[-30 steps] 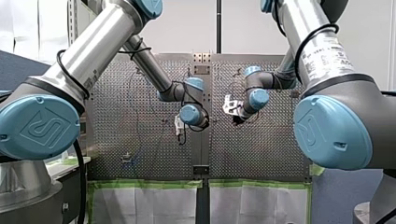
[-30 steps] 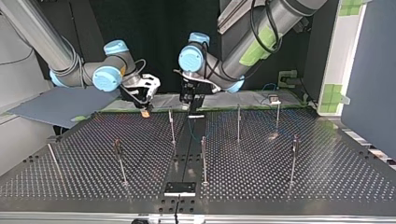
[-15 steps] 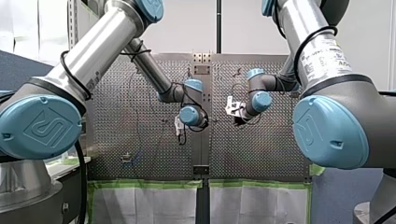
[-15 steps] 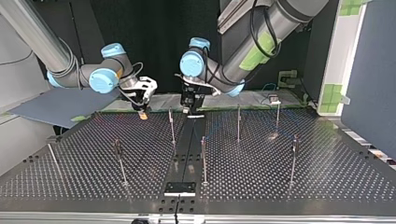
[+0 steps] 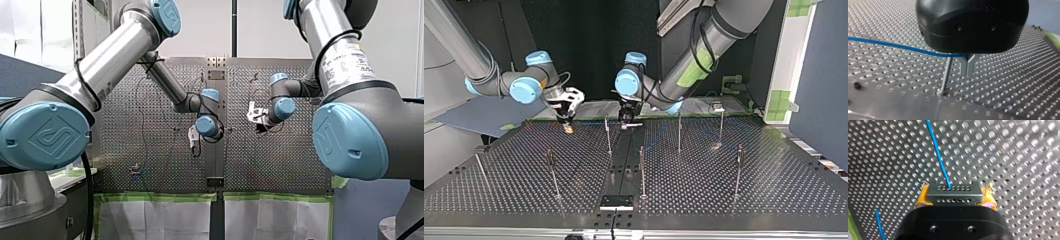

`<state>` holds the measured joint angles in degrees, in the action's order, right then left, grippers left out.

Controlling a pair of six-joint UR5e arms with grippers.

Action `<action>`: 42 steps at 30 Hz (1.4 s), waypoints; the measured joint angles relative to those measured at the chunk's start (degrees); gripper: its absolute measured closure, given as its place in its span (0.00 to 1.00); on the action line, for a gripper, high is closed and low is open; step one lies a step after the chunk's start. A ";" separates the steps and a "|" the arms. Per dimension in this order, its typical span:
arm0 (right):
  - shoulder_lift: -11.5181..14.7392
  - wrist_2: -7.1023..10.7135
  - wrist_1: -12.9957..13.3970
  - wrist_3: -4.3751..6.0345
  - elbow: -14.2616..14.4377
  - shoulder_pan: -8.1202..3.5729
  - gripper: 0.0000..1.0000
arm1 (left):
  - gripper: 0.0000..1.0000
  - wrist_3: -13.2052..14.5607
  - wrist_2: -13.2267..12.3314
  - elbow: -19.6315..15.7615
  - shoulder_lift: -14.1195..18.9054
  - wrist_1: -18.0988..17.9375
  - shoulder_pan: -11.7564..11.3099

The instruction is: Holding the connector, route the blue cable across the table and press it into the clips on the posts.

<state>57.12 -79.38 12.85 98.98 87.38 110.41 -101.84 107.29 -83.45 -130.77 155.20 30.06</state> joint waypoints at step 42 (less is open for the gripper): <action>-0.10 0.79 -0.27 -0.35 -0.93 -2.00 1.00 | 0.00 6.91 4.50 6.72 1.13 15.13 2.12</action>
<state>57.02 -78.59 12.59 98.63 86.45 108.41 -94.92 111.79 -76.73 -129.64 170.32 32.18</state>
